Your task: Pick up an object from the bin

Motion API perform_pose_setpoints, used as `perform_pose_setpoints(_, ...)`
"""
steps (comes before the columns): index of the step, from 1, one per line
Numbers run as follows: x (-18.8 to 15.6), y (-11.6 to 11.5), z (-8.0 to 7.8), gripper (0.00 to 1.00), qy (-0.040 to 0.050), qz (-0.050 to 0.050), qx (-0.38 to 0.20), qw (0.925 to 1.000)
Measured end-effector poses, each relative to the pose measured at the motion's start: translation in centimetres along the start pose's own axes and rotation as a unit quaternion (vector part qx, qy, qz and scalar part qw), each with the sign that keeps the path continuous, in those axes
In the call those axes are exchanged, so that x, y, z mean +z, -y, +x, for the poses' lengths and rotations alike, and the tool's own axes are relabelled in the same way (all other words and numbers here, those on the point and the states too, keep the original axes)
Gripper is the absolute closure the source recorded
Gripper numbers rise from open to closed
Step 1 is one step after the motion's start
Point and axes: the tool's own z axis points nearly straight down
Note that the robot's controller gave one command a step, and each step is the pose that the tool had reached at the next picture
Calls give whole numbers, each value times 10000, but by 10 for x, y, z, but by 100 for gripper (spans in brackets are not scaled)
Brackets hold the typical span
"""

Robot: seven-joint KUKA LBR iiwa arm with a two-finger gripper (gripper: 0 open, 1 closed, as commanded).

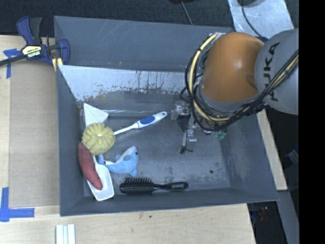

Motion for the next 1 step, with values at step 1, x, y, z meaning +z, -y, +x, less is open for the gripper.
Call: perform_pose_setpoints(1, -5, 0, -1, 0, 42, 0, 6, 10000)
